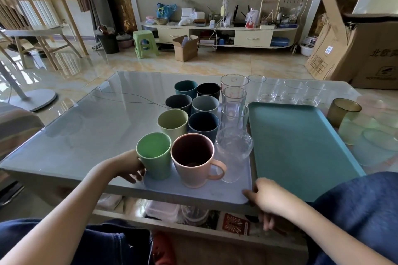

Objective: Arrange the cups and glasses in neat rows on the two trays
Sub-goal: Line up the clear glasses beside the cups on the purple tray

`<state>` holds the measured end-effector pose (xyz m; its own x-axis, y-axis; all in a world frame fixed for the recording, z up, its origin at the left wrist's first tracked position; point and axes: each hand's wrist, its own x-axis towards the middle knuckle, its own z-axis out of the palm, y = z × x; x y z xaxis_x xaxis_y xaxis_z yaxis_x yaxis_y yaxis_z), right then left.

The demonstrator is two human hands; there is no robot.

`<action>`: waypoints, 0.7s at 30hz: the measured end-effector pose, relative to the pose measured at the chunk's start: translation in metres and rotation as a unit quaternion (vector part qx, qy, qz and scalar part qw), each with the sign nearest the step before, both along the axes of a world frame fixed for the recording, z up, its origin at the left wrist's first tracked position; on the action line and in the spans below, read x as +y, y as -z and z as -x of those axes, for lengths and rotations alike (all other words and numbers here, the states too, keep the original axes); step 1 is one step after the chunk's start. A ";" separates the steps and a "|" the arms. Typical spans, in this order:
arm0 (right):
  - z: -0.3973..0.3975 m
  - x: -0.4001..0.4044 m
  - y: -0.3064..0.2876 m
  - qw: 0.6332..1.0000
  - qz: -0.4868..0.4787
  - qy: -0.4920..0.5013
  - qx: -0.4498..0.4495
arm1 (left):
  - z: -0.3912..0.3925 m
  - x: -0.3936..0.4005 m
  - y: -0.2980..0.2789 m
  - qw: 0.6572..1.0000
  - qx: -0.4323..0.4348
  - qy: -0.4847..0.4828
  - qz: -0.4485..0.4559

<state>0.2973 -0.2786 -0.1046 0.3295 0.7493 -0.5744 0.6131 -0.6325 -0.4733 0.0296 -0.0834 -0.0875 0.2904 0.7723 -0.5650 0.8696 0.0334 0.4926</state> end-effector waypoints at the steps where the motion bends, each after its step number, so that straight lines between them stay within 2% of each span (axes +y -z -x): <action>1: 0.002 0.001 0.001 1.000 0.005 0.004 0.006 | 0.000 0.001 0.000 1.000 0.002 0.004 0.005; 5: 0.004 0.009 -0.002 0.999 0.023 -0.006 -0.033 | -0.001 0.003 0.000 1.000 0.001 0.017 0.023; 8: 0.006 0.016 -0.007 0.999 0.043 -0.019 -0.027 | 0.002 0.006 0.000 1.000 -0.013 0.014 0.020; 12: 0.011 0.032 -0.002 0.999 0.023 -0.018 -0.021 | 0.008 0.014 0.005 0.999 -0.041 -0.009 0.001; 17: 0.011 0.061 -0.002 0.999 0.030 -0.006 -0.032 | 0.010 0.029 0.006 0.998 -0.050 -0.041 0.019; 21: 0.004 0.081 -0.002 0.999 -0.038 0.014 -0.030 | 0.008 0.041 0.011 0.996 -0.055 -0.070 0.026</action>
<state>0.2933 -0.1973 -0.1029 0.3828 0.7801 -0.4949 0.6240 -0.6134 -0.4841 0.0218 -0.0425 -0.0988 0.2444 0.7795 -0.5768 0.7958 0.1787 0.5786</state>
